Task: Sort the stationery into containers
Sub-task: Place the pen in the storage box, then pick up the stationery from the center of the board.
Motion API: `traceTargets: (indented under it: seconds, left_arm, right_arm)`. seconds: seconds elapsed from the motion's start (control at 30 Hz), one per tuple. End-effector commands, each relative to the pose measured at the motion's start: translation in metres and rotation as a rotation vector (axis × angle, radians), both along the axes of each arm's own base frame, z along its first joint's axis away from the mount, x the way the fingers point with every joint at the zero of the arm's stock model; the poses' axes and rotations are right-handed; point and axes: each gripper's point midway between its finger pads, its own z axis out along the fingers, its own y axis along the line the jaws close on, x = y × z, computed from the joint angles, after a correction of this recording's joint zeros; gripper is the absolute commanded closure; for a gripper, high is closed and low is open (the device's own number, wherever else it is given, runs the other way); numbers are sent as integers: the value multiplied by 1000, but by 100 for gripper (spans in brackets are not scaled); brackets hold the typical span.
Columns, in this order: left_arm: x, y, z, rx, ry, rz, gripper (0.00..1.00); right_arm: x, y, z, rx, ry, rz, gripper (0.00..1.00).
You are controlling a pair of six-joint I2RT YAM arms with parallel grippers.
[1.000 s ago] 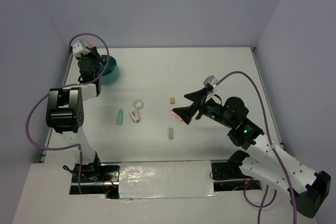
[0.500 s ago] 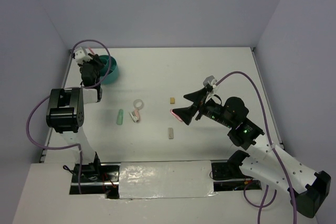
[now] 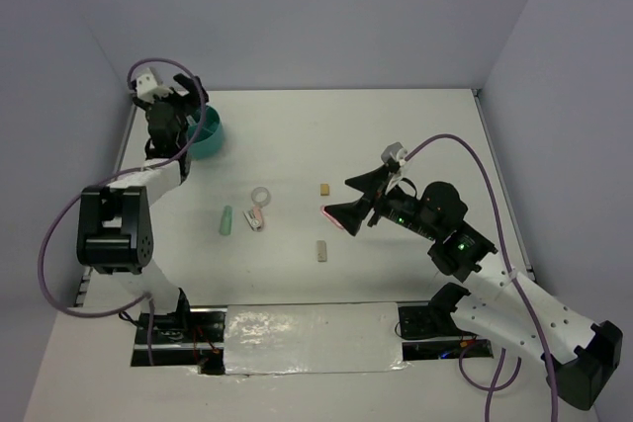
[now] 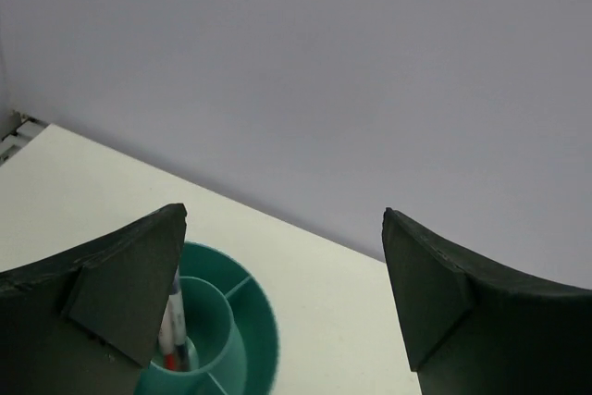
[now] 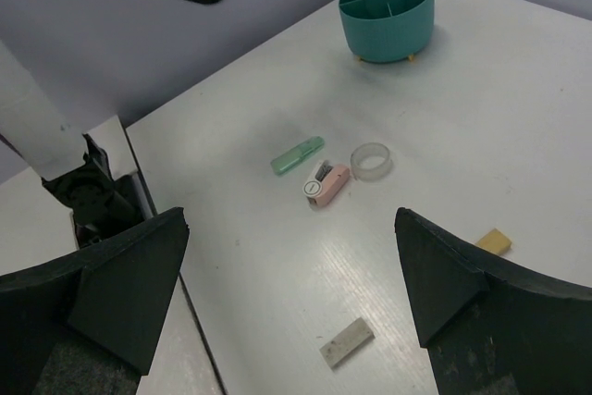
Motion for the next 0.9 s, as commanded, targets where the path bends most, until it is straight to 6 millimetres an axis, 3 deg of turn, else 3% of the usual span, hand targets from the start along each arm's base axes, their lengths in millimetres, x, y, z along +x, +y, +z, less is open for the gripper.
traceTargets:
  seconds: [0.0, 0.07, 0.1, 0.13, 0.17, 0.2, 0.23, 0.3, 0.37, 0.53, 0.87]
  left_arm:
    - [-22, -1, 56, -73, 58, 34, 1]
    - [-35, -6, 60, -127, 180, 46, 1]
    - [-62, -5, 17, -145, 392, 73, 1]
    - [-73, -22, 14, -160, 449, 35, 1]
    - [-87, -35, -7, -155, 532, 1, 1]
    - [-103, -45, -13, -157, 570, -35, 1]
    - [-124, -62, -48, -133, 675, -76, 1]
    - [-142, -80, -65, -102, 725, -131, 1]
    - [-165, -99, -98, -42, 842, -158, 1]
    - [-208, -103, -158, 5, 1033, -128, 2]
    - [-224, -107, -194, -9, 1109, -161, 12]
  right_arm:
    - [10, -2, 8, 16, -40, -39, 0]
    - [16, -4, 4, 3, -13, -66, 0]
    - [20, -5, -1, -11, 6, -83, 0]
    - [26, -8, 0, -15, 15, -122, 0]
    - [29, -11, -7, -37, 48, -144, 0]
    - [33, -13, -11, -50, 65, -167, 0]
    - [36, -16, -13, -64, 79, -183, 0]
    - [37, -14, -18, -81, 93, -175, 0]
    - [35, -8, -22, -100, 104, -139, 0]
    - [36, -2, -34, -137, 144, -114, 0]
    - [35, 1, -44, -162, 159, -94, 0]
